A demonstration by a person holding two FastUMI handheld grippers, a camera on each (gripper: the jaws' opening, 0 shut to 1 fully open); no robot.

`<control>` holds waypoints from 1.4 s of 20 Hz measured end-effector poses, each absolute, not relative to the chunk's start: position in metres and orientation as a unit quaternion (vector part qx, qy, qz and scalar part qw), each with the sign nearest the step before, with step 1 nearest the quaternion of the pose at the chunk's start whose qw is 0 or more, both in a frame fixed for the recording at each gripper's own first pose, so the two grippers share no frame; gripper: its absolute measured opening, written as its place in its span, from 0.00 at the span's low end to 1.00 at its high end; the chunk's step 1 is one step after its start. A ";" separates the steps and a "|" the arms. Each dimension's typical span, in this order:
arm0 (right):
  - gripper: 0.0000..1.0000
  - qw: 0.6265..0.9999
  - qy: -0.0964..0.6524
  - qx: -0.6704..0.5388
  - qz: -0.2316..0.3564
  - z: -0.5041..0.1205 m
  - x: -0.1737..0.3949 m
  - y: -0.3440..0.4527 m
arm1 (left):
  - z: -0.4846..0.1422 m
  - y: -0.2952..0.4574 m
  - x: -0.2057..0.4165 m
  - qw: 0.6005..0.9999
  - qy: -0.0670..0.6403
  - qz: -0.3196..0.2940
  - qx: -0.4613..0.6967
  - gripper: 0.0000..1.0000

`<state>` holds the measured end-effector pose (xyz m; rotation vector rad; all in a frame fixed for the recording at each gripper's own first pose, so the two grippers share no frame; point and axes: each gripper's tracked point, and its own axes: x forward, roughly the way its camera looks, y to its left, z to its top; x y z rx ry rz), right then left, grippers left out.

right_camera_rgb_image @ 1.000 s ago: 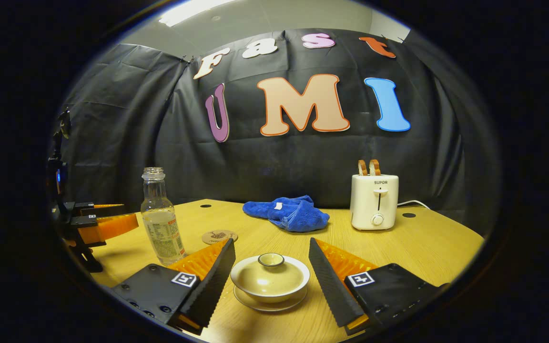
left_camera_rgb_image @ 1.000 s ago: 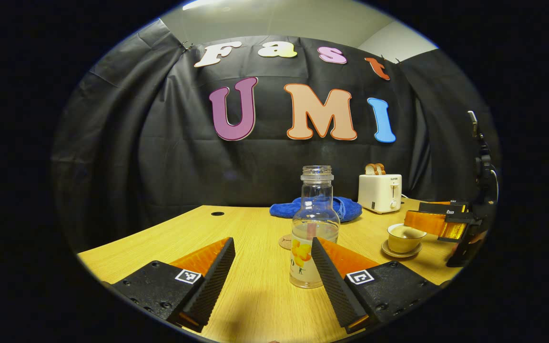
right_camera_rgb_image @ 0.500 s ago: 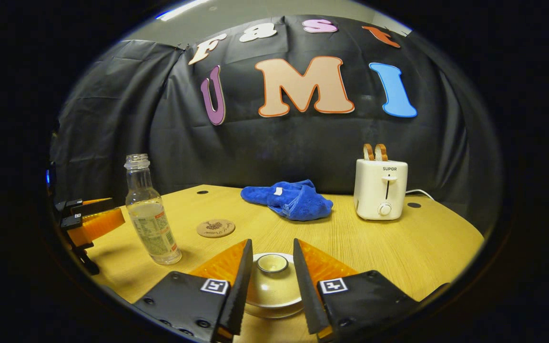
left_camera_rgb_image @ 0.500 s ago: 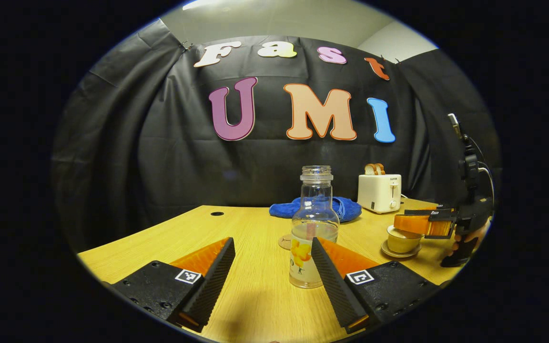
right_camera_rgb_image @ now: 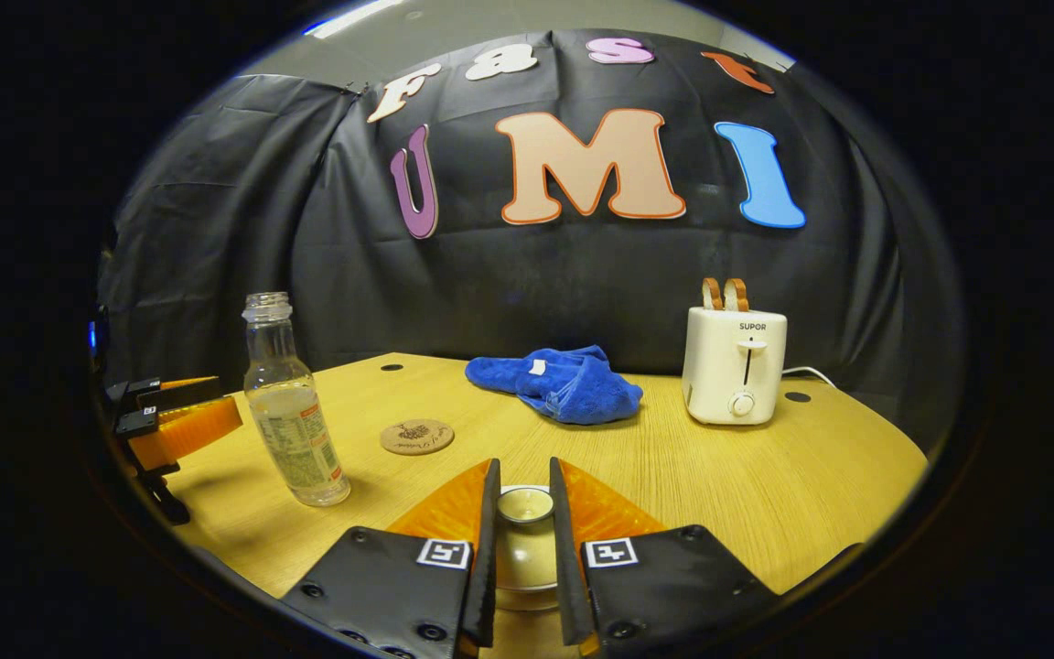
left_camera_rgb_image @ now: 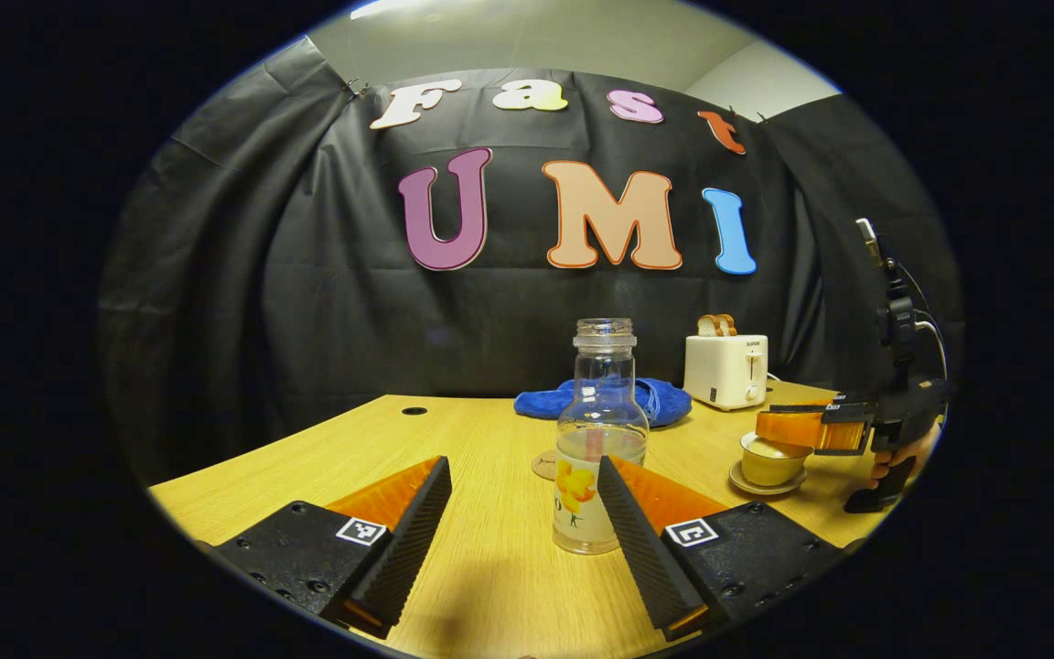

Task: Open the teacup lid with one hand, grasp the water bottle and pour water into the teacup with the other hand; after pouring, place the water bottle on the coaster and then close the teacup lid.

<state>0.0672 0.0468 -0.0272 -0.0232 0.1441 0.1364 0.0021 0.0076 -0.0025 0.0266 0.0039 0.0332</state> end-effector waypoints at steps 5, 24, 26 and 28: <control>0.31 0.997 0.025 -0.002 0.069 -0.011 0.059 0.042 | -0.002 0.001 0.001 1.000 0.002 -0.007 0.014 0.94; 0.31 0.997 0.000 -0.004 -0.078 0.000 0.038 -0.032 | -0.030 -0.041 0.055 0.992 0.081 -0.094 0.012 0.94; 0.31 0.996 -0.001 -0.004 -0.088 0.001 0.035 -0.036 | -0.033 -0.041 0.059 0.991 0.097 -0.096 0.011 0.94; 0.31 0.994 -0.002 -0.005 -0.105 0.001 0.030 -0.045 | -0.037 -0.043 0.065 0.989 0.109 -0.101 0.011 0.94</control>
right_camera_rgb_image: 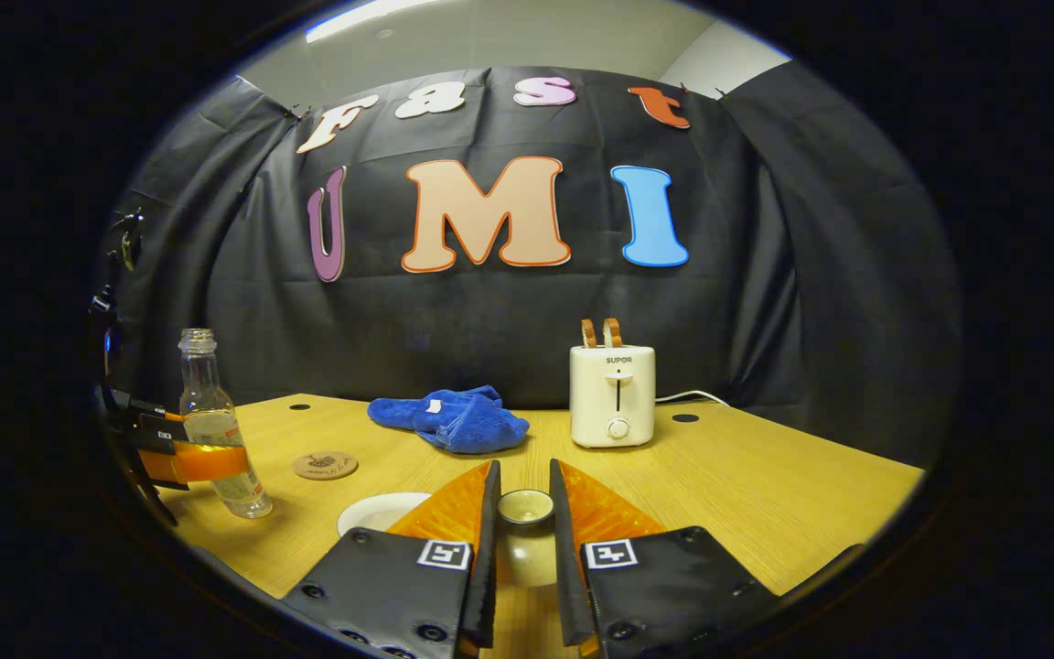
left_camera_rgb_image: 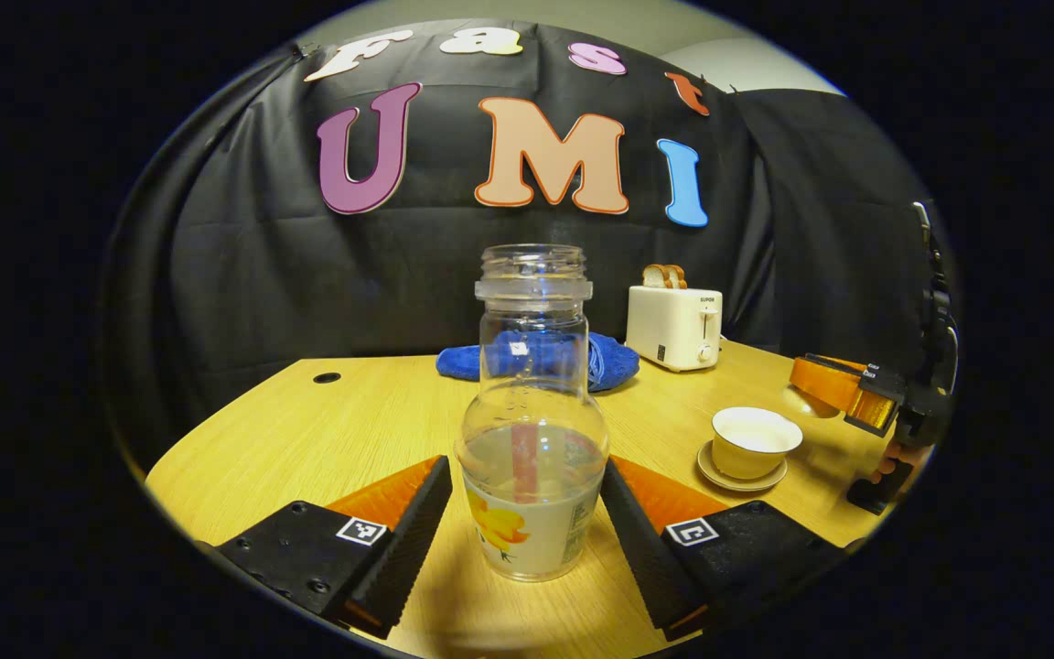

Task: Open the teacup lid with one hand, grasp the water bottle and pour water into the teacup with the other hand; after pouring, place the water bottle on the coaster and then close the teacup lid.

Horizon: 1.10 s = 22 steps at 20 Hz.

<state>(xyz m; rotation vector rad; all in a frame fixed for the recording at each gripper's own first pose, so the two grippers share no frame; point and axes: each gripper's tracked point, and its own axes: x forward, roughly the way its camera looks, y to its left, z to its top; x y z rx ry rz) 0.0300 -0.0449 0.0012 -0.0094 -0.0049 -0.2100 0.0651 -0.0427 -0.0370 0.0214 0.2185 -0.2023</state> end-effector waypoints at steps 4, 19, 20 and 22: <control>0.31 0.994 -0.002 -0.005 -0.112 0.002 0.024 -0.055 | -0.044 -0.042 0.066 0.986 0.132 -0.105 0.011 0.90; 0.31 0.989 -0.003 -0.006 -0.148 0.004 0.018 -0.093 | -0.030 -0.034 0.077 0.964 0.139 -0.054 0.221 0.66; 0.31 0.989 -0.003 -0.006 -0.151 0.004 0.017 -0.096 | -0.027 -0.033 0.079 0.955 0.139 -0.046 0.257 0.66; 0.31 0.988 -0.003 -0.006 -0.155 0.003 0.015 -0.101 | -0.024 -0.033 0.080 0.936 0.139 -0.032 0.322 0.66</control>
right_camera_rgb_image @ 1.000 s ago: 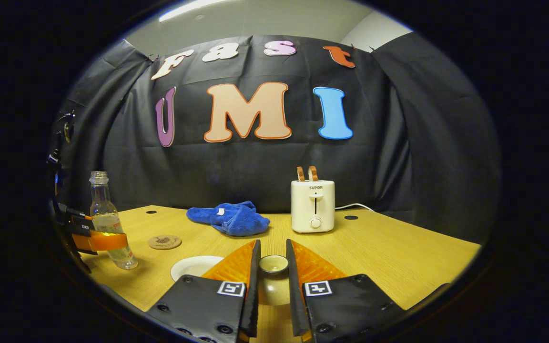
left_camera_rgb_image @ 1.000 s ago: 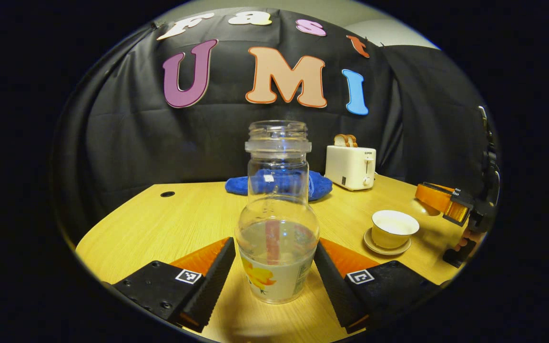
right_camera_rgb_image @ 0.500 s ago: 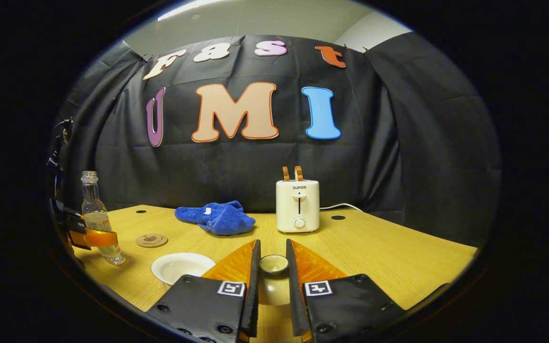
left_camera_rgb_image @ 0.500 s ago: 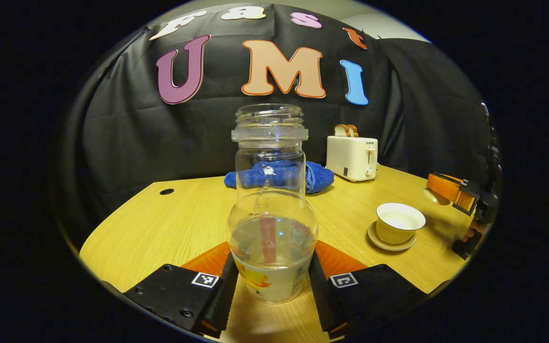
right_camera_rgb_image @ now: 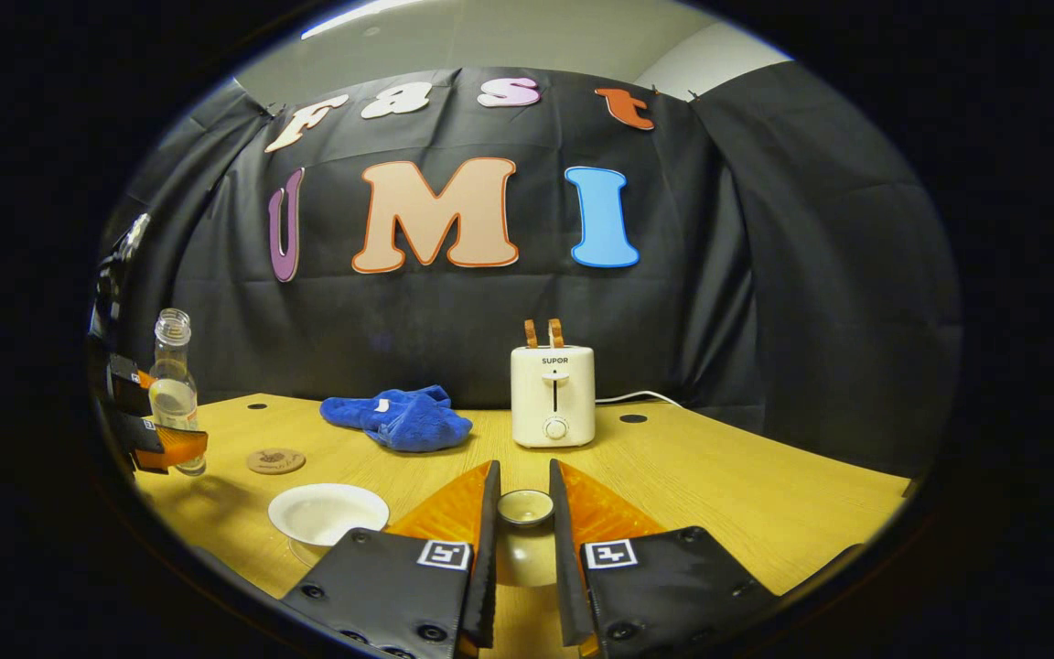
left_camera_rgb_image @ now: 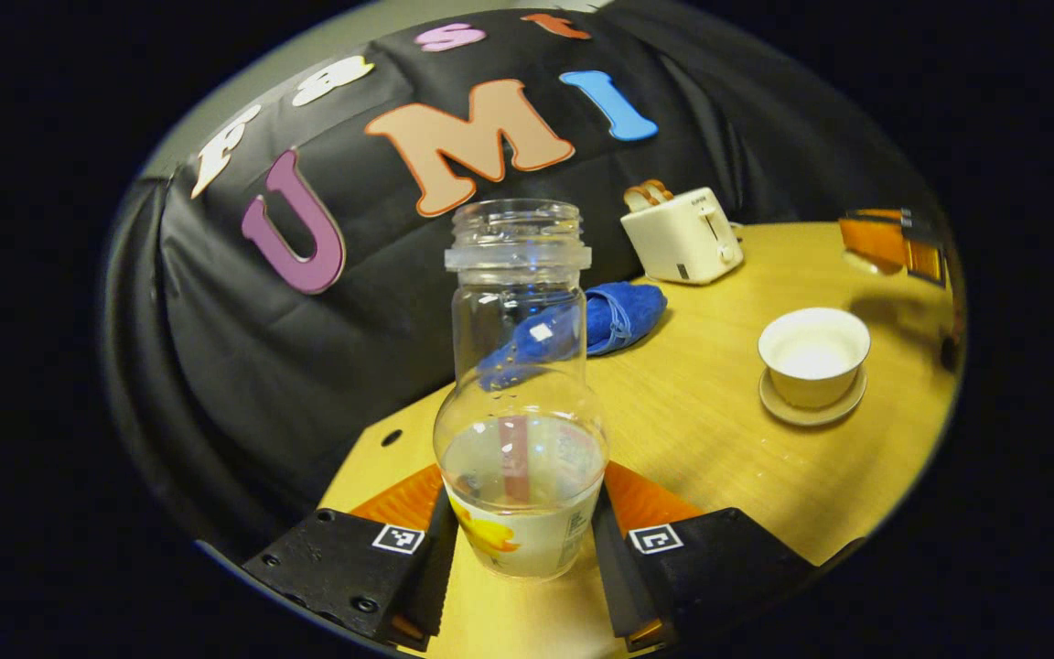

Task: Open the teacup lid with one hand, grasp the water bottle and pour water into the teacup with the other hand; after pouring, place the water bottle on the coaster and then close the teacup lid.

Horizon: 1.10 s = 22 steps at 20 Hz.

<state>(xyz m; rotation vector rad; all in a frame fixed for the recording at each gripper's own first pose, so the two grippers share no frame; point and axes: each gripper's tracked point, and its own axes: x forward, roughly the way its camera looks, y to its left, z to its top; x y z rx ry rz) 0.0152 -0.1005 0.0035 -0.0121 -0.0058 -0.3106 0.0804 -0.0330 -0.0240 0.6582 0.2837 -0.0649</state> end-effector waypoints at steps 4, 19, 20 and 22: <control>0.31 0.988 -0.003 -0.006 -0.152 0.004 0.014 -0.102 | -0.025 -0.045 0.087 0.898 0.132 -0.030 0.418 0.65; 0.31 0.986 -0.002 -0.006 -0.164 0.005 0.009 -0.118 | -0.005 -0.057 0.111 0.739 0.087 -0.037 0.667 0.64; 0.31 0.986 -0.002 -0.006 -0.164 0.005 0.010 -0.118 | -0.004 -0.059 0.113 0.728 0.084 -0.039 0.679 0.64; 0.31 0.986 -0.002 -0.006 -0.165 0.005 0.009 -0.118 | -0.007 -0.060 0.113 0.714 0.088 -0.047 0.693 0.64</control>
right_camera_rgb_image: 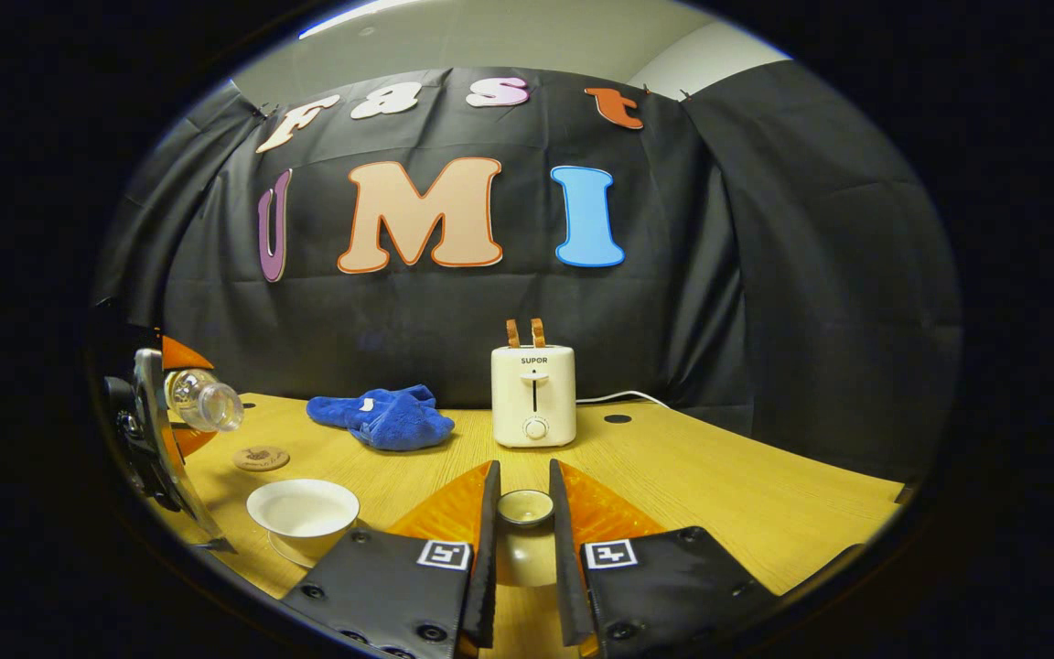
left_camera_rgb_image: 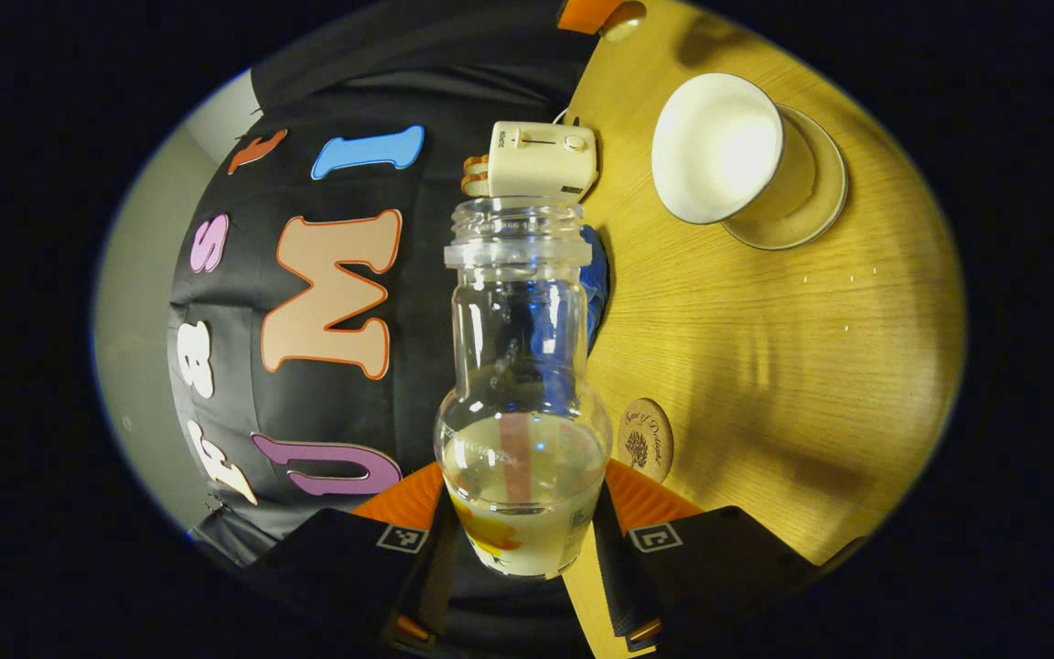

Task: Open the teacup lid with one hand, grasp the water bottle and pour water into the teacup with the other hand; after pouring, place the water bottle on the coaster and then close the teacup lid.

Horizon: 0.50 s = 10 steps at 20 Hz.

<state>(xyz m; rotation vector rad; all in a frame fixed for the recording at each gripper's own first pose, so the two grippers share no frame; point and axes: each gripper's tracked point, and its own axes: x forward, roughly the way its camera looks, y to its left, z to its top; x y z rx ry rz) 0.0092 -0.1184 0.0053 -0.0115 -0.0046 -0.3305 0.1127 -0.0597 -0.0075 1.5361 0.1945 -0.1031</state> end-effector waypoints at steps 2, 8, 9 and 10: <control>0.31 0.986 -0.002 -0.006 -0.165 0.005 0.009 -0.119 | -0.008 -0.066 0.113 0.706 0.085 -0.051 0.701 0.64; 0.31 0.986 -0.002 -0.006 -0.165 0.005 0.009 -0.119 | -0.016 -0.080 0.119 0.674 0.070 -0.061 0.732 0.63; 0.31 0.986 -0.003 -0.006 -0.165 0.006 0.009 -0.119 | -0.017 -0.080 0.118 0.670 0.072 -0.065 0.736 0.64; 0.31 0.986 -0.002 -0.006 -0.165 0.006 0.009 -0.119 | -0.018 -0.081 0.118 0.665 0.073 -0.068 0.740 0.64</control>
